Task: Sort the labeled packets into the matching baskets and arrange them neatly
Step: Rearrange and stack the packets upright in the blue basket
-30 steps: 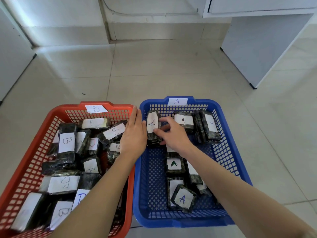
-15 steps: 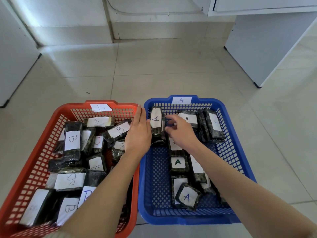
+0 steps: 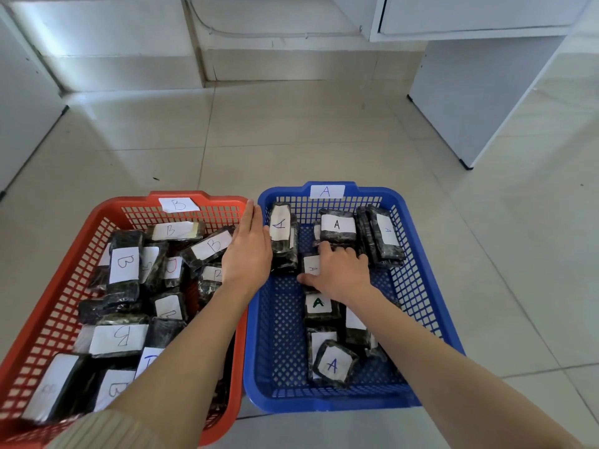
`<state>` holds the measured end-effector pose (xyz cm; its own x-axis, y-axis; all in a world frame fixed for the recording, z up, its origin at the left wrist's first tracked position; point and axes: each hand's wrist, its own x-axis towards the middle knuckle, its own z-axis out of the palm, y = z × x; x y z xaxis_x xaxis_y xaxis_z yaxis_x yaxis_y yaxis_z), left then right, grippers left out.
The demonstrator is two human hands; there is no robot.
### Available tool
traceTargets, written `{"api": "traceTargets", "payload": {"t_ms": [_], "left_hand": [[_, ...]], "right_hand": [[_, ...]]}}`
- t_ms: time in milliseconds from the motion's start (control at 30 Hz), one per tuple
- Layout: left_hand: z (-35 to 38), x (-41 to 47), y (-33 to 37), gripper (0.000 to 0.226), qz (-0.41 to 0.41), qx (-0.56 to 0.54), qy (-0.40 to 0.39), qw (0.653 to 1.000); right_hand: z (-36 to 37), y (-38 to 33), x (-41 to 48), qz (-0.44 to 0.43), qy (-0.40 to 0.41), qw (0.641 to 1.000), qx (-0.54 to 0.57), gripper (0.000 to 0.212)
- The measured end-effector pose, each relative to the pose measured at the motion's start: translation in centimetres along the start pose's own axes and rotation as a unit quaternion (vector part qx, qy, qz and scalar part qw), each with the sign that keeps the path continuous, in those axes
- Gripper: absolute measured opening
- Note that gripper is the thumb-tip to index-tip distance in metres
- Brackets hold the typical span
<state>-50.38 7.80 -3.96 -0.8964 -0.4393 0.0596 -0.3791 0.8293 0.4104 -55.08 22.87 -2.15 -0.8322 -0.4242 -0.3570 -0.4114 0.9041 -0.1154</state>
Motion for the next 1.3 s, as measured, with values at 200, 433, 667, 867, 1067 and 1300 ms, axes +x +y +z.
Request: {"api": "traceTargets", "payload": {"t_ms": [200, 433, 667, 867, 1067, 1300], "left_hand": [[-0.4, -0.2, 0.7, 0.048, 0.002, 0.027, 0.002, 1.0], [-0.3, 0.1, 0.2, 0.046, -0.015, -0.004, 0.016, 1.0], [0.3, -4.9, 4.8, 0.035, 0.173, 0.055, -0.029, 0.983], [2.2, -4.8, 5.9, 0.041, 0.097, 0.049, -0.264, 0.958], [3.5, -4.0, 7.9, 0.048, 0.119, -0.084, -0.205, 0.968], [5.0, -4.0, 8.4, 0.053, 0.072, -0.11, -0.226, 0.965]], "right_hand": [[-0.2, 0.7, -1.2, 0.023, -0.048, 0.992, 0.11, 0.079], [-1.0, 2.8, -3.5, 0.047, 0.008, 0.937, 0.345, 0.044], [-3.1, 7.3, -4.2, 0.097, 0.264, 0.816, 0.505, 0.02], [-3.4, 9.8, -4.0, 0.124, 0.304, 0.797, 0.507, 0.027], [-2.0, 8.8, -2.1, 0.084, 0.261, 0.869, 0.411, 0.029], [-0.7, 8.5, -1.9, 0.058, 0.266, 0.919, 0.285, 0.042]]}}
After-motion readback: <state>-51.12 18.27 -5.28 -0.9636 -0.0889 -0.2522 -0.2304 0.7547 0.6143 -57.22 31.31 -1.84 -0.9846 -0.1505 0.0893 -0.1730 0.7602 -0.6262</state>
